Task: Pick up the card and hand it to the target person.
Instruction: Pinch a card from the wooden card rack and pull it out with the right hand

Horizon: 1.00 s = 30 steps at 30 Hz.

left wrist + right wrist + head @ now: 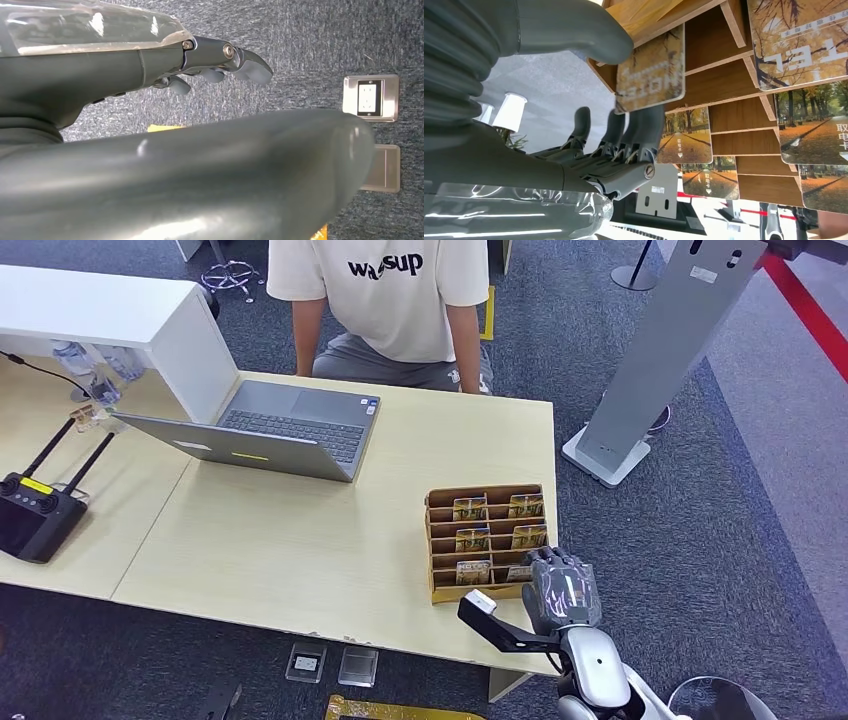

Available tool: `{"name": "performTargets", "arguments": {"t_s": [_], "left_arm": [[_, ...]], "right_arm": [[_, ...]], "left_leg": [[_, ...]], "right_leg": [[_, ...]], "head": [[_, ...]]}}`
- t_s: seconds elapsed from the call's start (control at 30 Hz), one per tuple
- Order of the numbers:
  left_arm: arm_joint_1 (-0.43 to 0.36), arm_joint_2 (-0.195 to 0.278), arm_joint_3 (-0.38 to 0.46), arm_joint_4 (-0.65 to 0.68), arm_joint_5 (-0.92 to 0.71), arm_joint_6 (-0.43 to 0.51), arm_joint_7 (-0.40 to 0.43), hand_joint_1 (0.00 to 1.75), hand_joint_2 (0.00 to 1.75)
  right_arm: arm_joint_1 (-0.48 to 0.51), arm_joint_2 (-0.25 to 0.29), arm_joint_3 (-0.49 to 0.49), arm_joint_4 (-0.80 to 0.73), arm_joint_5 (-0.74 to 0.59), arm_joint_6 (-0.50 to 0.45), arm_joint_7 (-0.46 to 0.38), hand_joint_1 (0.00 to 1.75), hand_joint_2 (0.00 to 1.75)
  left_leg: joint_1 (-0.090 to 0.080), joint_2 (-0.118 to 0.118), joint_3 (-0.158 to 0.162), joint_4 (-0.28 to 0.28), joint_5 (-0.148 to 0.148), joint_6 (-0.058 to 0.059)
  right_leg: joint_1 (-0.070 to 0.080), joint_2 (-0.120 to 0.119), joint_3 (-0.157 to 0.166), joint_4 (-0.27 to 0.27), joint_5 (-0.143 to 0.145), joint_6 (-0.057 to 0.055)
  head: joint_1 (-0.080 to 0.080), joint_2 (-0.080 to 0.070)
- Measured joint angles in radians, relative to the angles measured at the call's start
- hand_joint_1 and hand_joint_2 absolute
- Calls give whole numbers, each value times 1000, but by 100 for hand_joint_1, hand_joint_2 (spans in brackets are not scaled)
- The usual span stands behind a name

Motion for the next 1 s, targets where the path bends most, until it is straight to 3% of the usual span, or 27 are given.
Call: {"name": "performTargets", "arguments": {"t_s": [0.13, 0.27, 0.33, 0.47, 0.77, 1.0], "left_arm": [[0, 0, 0, 0, 0, 0, -1, 0, 0], [0, 0, 0, 0, -1, 0, -1, 0, 0], [0, 0, 0, 0, -8, -2, -1, 0, 0], [0, 0, 0, 0, -23, -22, -4, 0, 175], [0, 0, -1, 0, -33, -69, -9, 0, 175], [0, 0, 0, 0, -32, -51, -8, 0, 175]], "right_arm": [[0, 0, 0, 0, 1, 0, 1, 105, 175], [0, 0, 0, 0, 2, 0, 2, 134, 175], [0, 0, 0, 0, 2, -1, 2, 140, 175], [0, 0, -1, 0, 3, -2, 2, 153, 175], [0, 0, -5, 0, 7, -1, -6, 154, 175], [1, 0, -15, 0, 10, -2, -11, 154, 175]], "left_leg": [[0, 0, 0, 0, 0, 0], [0, 0, 0, 0, 0, 0], [0, 0, 0, 0, 0, 0], [0, 0, 0, 0, 0, 0], [0, 0, 0, 0, 0, 0], [0, 0, 0, 0, 0, 0]], "right_leg": [[0, 0, 0, 0, 0, 0], [0, 0, 0, 0, 0, 0], [0, 0, 0, 0, 0, 0], [0, 0, 0, 0, 0, 0], [0, 0, 0, 0, 0, 0], [0, 0, 0, 0, 0, 0]], "head": [[0, 0], [0, 0], [0, 0], [0, 0], [0, 0], [0, 0]]}}
